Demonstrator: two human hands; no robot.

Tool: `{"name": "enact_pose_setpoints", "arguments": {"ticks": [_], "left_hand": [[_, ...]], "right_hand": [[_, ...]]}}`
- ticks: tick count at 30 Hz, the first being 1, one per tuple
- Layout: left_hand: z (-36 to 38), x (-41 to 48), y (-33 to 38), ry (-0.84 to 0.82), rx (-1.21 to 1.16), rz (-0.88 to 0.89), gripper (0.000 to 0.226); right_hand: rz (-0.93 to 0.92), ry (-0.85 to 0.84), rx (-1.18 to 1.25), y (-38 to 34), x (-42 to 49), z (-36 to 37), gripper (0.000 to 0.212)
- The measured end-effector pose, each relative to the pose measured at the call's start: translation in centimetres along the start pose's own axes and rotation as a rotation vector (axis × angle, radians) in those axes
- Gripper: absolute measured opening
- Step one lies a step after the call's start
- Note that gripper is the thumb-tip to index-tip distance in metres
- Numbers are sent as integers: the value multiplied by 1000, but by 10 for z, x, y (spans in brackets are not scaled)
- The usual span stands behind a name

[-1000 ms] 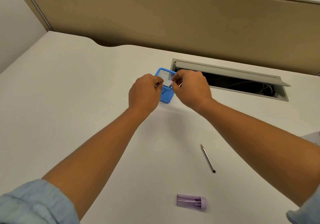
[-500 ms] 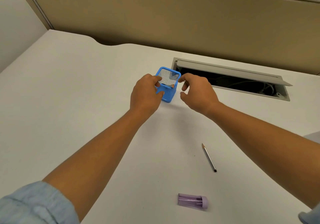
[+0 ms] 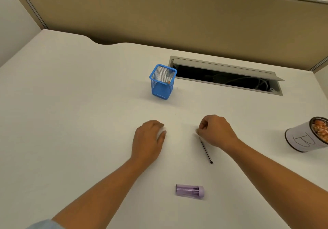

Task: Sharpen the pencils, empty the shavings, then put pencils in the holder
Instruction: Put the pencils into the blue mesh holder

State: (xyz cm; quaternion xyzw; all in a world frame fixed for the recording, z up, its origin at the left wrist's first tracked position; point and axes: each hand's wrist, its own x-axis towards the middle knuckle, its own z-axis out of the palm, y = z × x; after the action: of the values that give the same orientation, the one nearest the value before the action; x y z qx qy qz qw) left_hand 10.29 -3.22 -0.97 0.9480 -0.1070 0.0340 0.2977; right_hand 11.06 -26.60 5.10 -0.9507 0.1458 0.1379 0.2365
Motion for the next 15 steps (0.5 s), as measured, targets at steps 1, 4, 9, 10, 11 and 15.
{"name": "enact_pose_setpoints", "arguments": {"ticks": [1, 4, 9, 10, 11, 15], "left_hand": [[6, -8, 1, -21, 28, 37, 29], [16, -17, 1, -62, 92, 78, 37], [19, -18, 0, -69, 139, 81, 42], [19, -19, 1, -66, 144, 81, 42], [19, -19, 1, -63, 150, 83, 42], [19, -19, 2, -60, 168, 75, 42]], "right_hand": [[11, -4, 6, 5, -8, 5, 12], [4, -12, -6, 15, -24, 16, 22], [0, 5, 16, 22, -35, 21, 13], [2, 6, 16, 22, -35, 21, 14], [2, 11, 19, 20, -35, 19, 16], [-31, 87, 117, 7, -27, 1, 14]]}}
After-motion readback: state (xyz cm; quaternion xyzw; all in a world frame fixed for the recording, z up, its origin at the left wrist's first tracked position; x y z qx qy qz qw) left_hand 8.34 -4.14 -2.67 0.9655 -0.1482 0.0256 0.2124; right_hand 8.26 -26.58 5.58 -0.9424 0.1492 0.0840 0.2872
